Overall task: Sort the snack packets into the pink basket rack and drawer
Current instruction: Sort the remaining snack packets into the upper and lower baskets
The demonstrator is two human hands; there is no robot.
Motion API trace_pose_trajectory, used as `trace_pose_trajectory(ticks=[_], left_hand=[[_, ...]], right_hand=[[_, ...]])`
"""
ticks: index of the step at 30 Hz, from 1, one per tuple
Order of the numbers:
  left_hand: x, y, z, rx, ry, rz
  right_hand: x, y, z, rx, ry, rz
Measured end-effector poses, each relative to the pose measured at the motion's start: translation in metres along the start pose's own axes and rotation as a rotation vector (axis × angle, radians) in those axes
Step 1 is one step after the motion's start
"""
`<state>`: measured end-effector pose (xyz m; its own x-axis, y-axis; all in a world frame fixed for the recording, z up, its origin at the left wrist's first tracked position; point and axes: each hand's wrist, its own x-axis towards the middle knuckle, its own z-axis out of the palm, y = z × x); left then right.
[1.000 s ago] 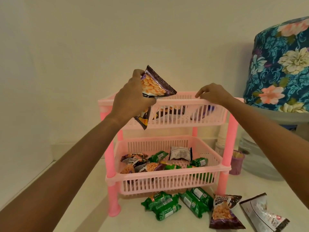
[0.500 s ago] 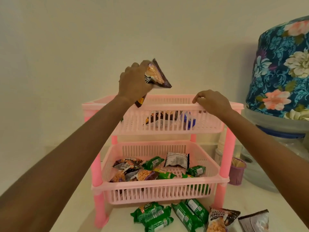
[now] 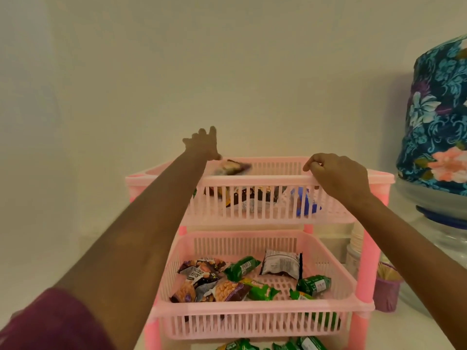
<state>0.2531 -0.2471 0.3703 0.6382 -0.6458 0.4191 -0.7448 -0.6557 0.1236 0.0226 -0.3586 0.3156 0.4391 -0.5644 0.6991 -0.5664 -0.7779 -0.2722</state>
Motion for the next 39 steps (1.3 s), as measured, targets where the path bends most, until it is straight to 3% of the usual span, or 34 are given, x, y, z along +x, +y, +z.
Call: trace_pose_trajectory(ticks=[3, 5, 11, 16, 20, 26, 31, 35, 39], left_hand=[[0.004, -0.002, 0.004, -0.069, -0.086, -0.006], [-0.001, 0.001, 0.003, -0.068, -0.047, 0.068], [-0.046, 0.02, -0.001, -0.122, 0.473, 0.29], [-0.088, 0.026, 0.01, -0.221, 0.659, 0.396], [-0.118, 0.027, 0.032, -0.17, 0.669, 0.386], [-0.146, 0.03, 0.055, -0.166, 0.578, 0.347], [-0.183, 0.031, 0.077, -0.246, 0.545, 0.406], [-0.219, 0.024, 0.11, -0.31, 0.535, 0.566], [-0.25, 0.008, 0.164, -0.272, 0.414, 0.904]], right_hand=[[-0.001, 0.0, 0.0, -0.008, 0.013, -0.002], [-0.002, 0.0, -0.001, -0.001, 0.011, -0.001], [-0.01, -0.005, -0.004, -0.01, 0.031, -0.016], [-0.024, -0.003, -0.003, -0.125, 0.114, -0.027], [-0.045, 0.003, -0.003, -0.22, 0.126, -0.085], [-0.087, 0.013, -0.007, -0.057, -0.003, -0.09], [-0.148, 0.005, 0.015, 0.187, 0.004, 0.018], [-0.203, 0.001, 0.056, 0.195, -0.132, 0.073], [-0.245, 0.002, 0.095, 0.148, -0.301, 0.142]])
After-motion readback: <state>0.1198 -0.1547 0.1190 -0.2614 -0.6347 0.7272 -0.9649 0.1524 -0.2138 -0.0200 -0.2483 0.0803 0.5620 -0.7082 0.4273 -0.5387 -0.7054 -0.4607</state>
